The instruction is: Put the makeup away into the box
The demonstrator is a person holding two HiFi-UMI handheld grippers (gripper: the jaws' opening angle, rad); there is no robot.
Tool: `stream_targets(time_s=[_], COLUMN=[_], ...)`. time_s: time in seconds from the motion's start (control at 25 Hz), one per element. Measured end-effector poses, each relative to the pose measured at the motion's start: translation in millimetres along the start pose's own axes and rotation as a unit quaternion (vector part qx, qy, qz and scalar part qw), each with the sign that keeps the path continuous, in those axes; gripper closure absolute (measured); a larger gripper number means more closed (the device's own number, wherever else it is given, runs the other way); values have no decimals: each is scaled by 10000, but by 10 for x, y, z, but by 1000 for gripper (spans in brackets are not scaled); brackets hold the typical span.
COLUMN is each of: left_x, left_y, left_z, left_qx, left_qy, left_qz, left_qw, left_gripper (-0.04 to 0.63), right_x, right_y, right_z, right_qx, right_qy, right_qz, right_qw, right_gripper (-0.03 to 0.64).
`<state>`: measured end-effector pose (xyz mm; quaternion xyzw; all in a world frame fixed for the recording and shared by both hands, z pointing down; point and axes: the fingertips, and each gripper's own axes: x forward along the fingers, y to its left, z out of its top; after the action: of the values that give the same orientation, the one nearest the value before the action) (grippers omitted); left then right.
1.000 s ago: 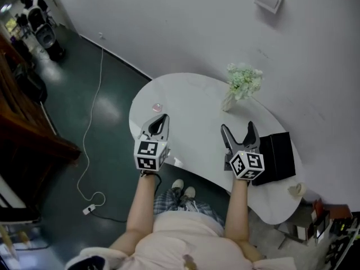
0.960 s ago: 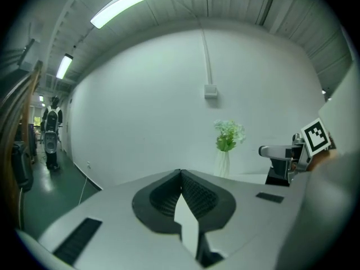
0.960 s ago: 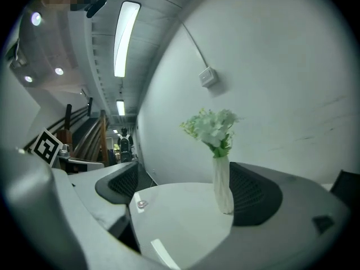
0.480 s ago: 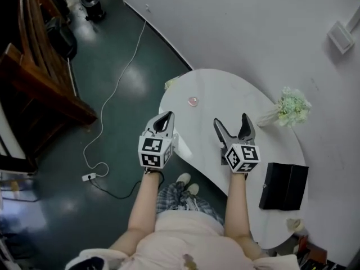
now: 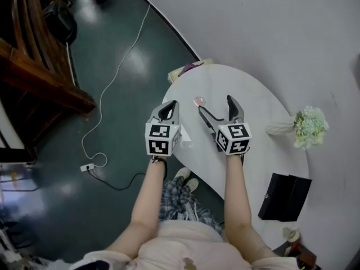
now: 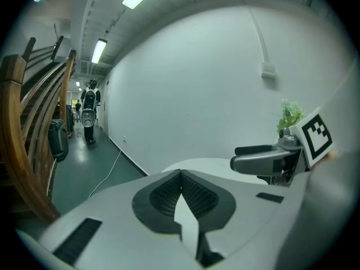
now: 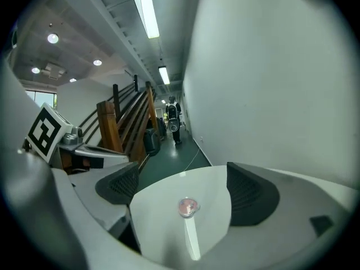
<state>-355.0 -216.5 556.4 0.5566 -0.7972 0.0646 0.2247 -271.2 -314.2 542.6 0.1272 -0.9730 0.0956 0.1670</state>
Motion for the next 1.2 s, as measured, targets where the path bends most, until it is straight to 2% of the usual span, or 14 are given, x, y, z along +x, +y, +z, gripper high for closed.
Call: stream_targets(time_s=[0.32,0.6,0.68,0.72,0.88,1.2], left_x=[421,536,519,510,498,496], left_y=[197,159,126,116,94,103], left_z=[-247,-423,-460,-483,-572,-624], left_qx=[-224,-395,-348,-346,-382,-375], left_qy=[332,641,681,699,782,846], left_qz=[181,167,120,103,48,32], left_qw=[9990,9970,9970,9969,9962,9957], left_gripper=[569,569,569,569,569,569], right_x=[691,875,890,901,955,976], right_y=[-38,-47,-45,-44,-48,-42], right_z=[-408,-882,-948,-976,-1099,-1236], right_qx=[-172,-324,-410,-434,-469,-610], right_qy=[893,1696,1817,1875,2133,2476], right_qz=[175,97,80,76,78,17], right_qw=[9957,9849,9825,9813,9758,9669], right_gripper=[124,188,248,258,258,301])
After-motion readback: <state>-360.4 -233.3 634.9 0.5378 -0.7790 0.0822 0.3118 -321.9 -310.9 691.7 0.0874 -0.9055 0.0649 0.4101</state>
